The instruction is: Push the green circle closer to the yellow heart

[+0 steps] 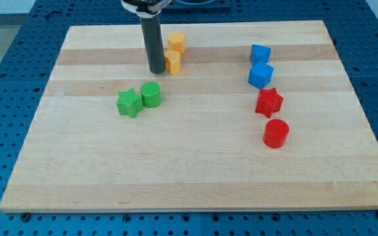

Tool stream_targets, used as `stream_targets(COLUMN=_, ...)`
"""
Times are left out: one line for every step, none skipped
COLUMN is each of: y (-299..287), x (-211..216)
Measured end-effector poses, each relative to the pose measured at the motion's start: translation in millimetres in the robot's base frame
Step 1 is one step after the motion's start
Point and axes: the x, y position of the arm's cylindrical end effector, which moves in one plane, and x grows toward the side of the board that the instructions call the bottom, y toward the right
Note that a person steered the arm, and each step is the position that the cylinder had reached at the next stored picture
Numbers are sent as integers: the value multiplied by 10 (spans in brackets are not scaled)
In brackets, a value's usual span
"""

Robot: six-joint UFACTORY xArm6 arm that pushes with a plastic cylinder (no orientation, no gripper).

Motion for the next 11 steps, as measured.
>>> stream_targets(y=0, x=-41)
stream_targets(y=5, x=-41)
stream_targets(y=13, x=-41)
stream_targets(y=-375, x=103)
stream_targets(y=-293, x=355)
stream_targets(y=141, x=715)
stream_targets(y=512, x=1093)
stream_targets(y=610, x=1493)
stream_targets(y=711, x=1755)
stream_targets(y=467, x=2091)
stream_targets(y=513, x=1764)
